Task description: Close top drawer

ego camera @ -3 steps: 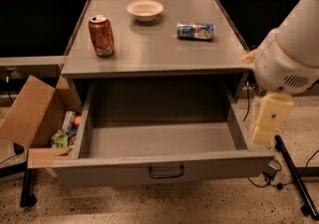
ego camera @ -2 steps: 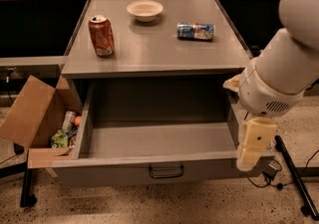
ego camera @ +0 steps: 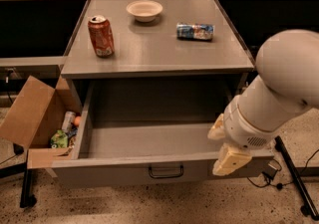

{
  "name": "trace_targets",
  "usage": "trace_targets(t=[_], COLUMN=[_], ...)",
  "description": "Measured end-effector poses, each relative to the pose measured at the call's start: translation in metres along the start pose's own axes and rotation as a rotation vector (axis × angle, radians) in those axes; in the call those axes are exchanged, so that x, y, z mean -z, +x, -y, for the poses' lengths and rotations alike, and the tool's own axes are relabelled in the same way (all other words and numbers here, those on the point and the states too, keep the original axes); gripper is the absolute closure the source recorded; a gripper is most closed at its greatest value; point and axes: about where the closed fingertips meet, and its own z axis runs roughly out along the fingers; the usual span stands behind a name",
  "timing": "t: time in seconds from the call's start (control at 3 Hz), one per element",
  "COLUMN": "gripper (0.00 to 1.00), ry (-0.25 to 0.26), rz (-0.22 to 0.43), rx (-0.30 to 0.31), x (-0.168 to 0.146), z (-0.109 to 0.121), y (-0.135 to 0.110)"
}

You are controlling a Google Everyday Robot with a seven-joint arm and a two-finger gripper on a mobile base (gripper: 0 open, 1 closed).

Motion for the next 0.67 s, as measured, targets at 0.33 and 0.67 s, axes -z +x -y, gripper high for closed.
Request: trace_targets(t=[0.33,0.67], gripper=[0.7,0.94], ry=[-0.05,-0.05], rz=[0.027,0.027], rx=[-0.02,-0.02], x=[-0.0379,-0.0379], z=[-0.0144,-0.0144], y=[0.0065,0.0065])
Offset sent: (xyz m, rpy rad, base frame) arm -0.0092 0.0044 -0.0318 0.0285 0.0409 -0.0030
